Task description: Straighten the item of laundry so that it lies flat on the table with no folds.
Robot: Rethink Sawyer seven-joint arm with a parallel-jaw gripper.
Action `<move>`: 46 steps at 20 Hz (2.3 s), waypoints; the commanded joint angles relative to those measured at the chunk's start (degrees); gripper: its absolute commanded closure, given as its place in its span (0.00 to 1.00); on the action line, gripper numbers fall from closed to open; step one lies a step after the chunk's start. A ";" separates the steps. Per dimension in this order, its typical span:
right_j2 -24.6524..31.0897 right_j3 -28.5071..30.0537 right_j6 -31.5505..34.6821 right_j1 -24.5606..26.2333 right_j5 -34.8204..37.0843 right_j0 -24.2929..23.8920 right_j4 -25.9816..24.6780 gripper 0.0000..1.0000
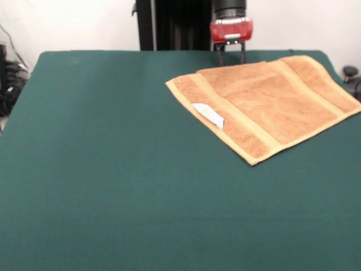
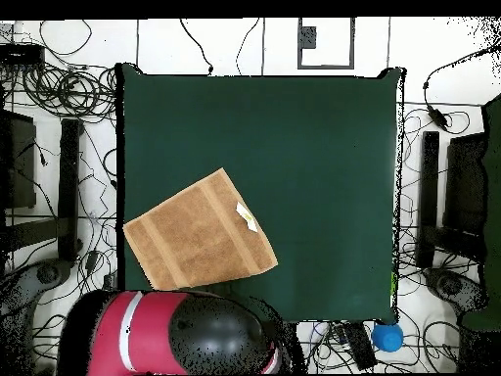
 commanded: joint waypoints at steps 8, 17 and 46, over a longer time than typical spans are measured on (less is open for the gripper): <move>5.00 -29.07 0.13 6.28 8.04 -3.09 14.43 0.00; 4.96 -34.03 -2.37 6.52 7.24 -2.97 14.16 0.00; 3.49 -38.19 -4.44 7.99 6.35 -2.50 12.43 0.00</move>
